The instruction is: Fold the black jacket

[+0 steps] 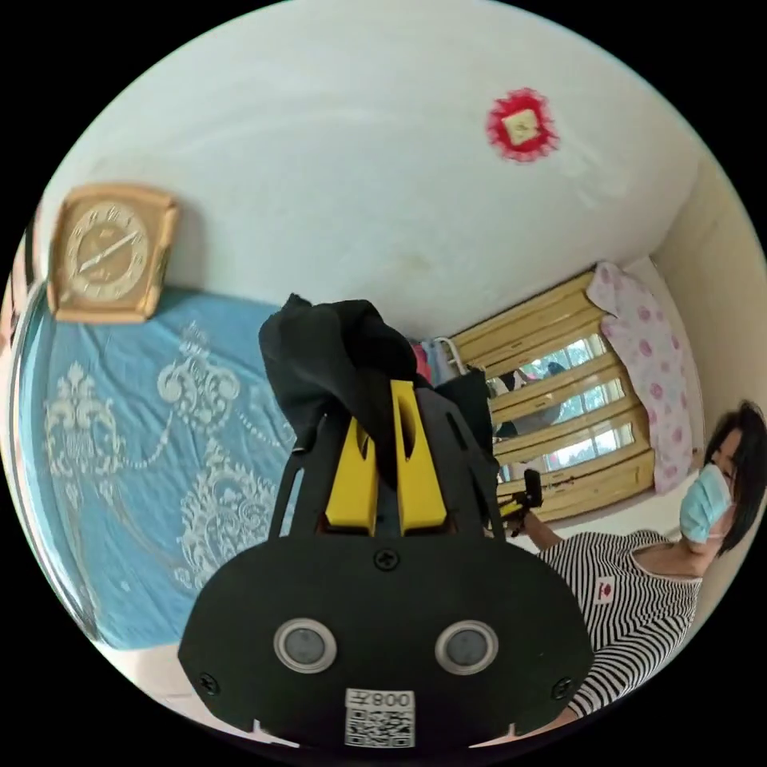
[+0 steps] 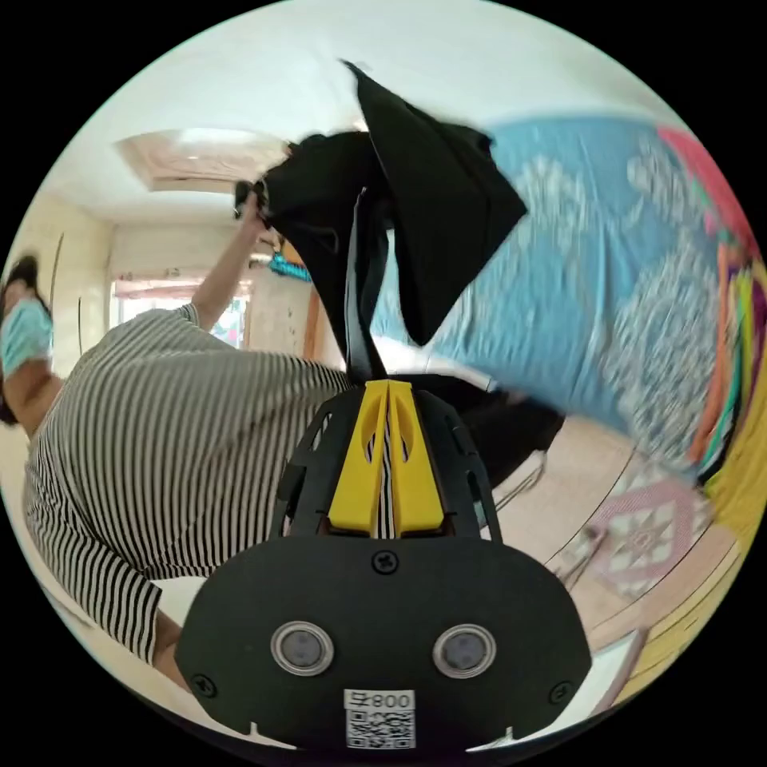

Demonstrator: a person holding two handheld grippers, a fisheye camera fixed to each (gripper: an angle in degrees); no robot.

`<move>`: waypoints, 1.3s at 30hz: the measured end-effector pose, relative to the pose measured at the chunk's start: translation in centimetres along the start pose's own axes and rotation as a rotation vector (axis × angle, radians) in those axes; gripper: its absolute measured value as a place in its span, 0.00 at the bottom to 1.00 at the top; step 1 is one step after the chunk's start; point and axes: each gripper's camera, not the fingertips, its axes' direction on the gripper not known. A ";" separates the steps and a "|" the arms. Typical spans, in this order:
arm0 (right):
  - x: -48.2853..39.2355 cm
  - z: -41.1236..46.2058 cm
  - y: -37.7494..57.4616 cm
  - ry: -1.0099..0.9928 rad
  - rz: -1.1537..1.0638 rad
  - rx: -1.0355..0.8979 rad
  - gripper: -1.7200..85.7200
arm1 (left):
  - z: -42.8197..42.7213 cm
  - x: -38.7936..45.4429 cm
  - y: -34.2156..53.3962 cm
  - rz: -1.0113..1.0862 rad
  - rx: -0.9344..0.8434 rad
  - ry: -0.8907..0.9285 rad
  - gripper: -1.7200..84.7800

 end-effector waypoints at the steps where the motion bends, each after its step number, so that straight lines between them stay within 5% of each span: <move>1: 2.6 4.4 0.8 -0.126 0.154 -0.104 0.02 | 1.3 -5.0 2.3 -0.133 -0.066 -0.065 0.07; 5: 3.4 9.2 1.0 -0.262 0.397 -0.125 0.02 | 2.3 -17.0 12.8 -0.562 -0.141 -0.284 0.07; 16: -8.5 8.5 -27.2 0.133 0.006 -0.194 0.04 | 3.4 -21.3 24.4 -0.582 -0.170 -0.260 0.13; 22: -17.0 12.3 -38.6 0.198 -0.115 -0.222 0.06 | 10.6 -19.2 23.0 -0.253 -0.350 -0.327 0.16; 31: -26.1 16.6 -41.7 0.196 -0.097 -0.327 0.08 | 20.6 -17.2 28.2 0.368 -0.686 -0.753 0.08; 34: -30.8 17.3 -42.6 0.276 -0.164 -0.355 0.08 | 15.3 -18.3 29.6 0.249 -0.570 -0.606 0.06; 39: -41.0 17.9 -45.4 0.418 -0.396 -0.339 0.10 | -1.3 -21.3 33.5 -0.094 -0.121 -0.416 0.05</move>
